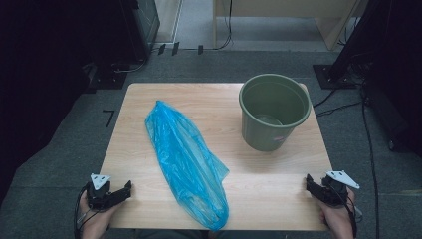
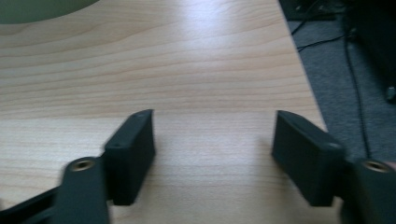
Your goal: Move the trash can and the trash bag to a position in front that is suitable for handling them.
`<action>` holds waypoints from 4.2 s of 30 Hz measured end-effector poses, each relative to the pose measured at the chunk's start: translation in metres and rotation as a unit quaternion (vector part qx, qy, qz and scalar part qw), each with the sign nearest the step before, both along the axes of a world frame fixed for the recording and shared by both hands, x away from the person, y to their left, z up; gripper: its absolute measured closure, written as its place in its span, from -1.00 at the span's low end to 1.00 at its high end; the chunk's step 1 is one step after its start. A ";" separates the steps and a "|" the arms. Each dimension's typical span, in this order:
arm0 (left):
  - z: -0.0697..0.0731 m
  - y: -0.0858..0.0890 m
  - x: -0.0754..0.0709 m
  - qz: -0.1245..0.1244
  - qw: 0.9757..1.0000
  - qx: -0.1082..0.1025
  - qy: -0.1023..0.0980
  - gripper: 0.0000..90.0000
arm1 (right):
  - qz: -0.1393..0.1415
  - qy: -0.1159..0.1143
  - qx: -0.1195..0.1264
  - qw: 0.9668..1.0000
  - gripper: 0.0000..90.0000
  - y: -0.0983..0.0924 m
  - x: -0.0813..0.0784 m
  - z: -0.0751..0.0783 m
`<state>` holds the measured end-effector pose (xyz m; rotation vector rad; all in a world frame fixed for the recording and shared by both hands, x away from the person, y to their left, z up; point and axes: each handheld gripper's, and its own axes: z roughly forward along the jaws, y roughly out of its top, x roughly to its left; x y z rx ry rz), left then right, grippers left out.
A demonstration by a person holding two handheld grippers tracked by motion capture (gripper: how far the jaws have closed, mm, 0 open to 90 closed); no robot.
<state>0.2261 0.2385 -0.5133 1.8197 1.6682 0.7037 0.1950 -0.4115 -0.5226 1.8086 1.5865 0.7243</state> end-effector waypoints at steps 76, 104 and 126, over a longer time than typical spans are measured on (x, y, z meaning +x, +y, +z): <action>0.083 -0.214 0.166 -0.135 0.975 -0.140 -0.107 0.94 | 0.176 -0.163 0.090 0.967 1.00 0.132 0.183 0.097; 0.084 -0.186 0.058 -0.153 0.975 -0.121 -0.109 1.00 | 0.191 -0.154 0.056 0.968 1.00 0.164 0.086 0.097; 0.023 -0.161 0.033 -0.081 0.995 -0.038 -0.037 -0.64 | 0.096 -0.097 0.041 0.990 -0.60 0.093 0.059 0.034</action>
